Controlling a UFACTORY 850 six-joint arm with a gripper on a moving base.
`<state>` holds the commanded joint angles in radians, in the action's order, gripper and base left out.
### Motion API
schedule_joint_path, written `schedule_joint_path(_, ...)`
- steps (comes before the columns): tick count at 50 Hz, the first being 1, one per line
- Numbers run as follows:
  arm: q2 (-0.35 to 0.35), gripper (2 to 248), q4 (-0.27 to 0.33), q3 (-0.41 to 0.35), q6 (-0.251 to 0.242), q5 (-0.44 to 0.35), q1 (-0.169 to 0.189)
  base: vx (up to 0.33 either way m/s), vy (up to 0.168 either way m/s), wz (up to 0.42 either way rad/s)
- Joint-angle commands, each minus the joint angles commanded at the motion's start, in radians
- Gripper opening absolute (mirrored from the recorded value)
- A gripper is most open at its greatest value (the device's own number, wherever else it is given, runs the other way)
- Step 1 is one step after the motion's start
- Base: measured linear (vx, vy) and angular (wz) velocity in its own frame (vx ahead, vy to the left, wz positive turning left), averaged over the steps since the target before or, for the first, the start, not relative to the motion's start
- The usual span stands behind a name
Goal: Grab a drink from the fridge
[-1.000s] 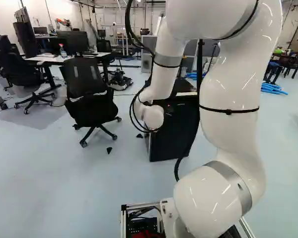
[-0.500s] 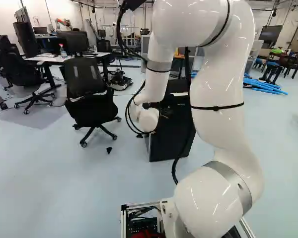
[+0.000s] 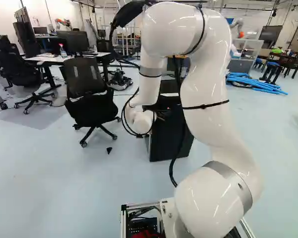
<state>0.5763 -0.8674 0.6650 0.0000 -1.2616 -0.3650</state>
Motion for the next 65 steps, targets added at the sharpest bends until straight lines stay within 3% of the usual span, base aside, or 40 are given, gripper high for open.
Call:
schedule_joint_path(13, 0.061, 247, -0.054, 0.045, 0.0, -0.045, -0.016, 0.0, 0.0, 0.0)
schedule_joint_path(34, 0.093, 247, -0.133, 0.098, 0.0, -0.103, -0.035, 0.0, 0.0, 0.0)
schedule_joint_path(65, 0.141, 247, -0.196, 0.179, 0.0, -0.114, -0.027, 0.0, 0.0, 0.0)
